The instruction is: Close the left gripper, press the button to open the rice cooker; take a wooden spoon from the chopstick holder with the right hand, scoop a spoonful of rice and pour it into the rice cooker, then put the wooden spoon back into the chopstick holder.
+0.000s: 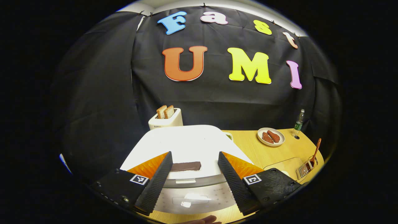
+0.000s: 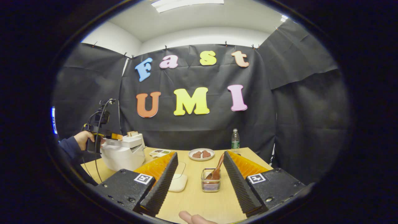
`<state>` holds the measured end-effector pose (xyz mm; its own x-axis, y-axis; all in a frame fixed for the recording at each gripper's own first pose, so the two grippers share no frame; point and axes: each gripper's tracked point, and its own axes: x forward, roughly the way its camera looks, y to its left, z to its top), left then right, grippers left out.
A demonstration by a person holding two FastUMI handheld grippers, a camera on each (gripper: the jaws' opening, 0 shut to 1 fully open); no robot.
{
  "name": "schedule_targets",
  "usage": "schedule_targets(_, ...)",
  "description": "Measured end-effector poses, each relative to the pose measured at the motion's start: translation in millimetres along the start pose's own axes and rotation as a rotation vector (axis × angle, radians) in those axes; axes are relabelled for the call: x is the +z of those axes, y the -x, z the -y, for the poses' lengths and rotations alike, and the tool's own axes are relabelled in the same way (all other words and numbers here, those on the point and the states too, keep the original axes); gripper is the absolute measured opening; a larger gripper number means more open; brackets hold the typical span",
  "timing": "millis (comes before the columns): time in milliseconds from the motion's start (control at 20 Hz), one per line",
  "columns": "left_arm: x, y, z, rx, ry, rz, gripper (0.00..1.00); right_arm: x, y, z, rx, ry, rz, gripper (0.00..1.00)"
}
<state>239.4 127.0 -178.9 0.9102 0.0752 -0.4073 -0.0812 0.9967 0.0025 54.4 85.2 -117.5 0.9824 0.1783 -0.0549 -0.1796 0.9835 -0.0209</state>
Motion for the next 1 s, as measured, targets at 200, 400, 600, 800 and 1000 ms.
schedule_targets(200,-10.1,-1.4,-4.5,-0.007,0.016,-0.002,0.96,-5.4,2.2,4.6,-0.004,-0.021,-0.008,0.96)
schedule_targets(400,-25.0,-1.4,-5.7,0.006,-0.012,-0.032,1.0,-11.1,-0.7,4.4,0.0,-0.029,-0.022,0.95)
schedule_targets(600,-22.0,-2.1,-2.1,0.0,-0.004,0.004,0.96,-14.0,-2.2,3.8,0.004,-0.029,-0.027,0.96)
schedule_targets(800,-25.2,2.0,-1.5,-0.001,0.014,0.024,0.96,-19.0,-2.7,0.1,0.011,-0.023,-0.035,0.96)
schedule_targets(1000,-27.9,9.7,-1.1,0.003,0.014,0.052,0.96,-25.3,-5.4,-2.4,0.019,-0.018,-0.049,0.95)
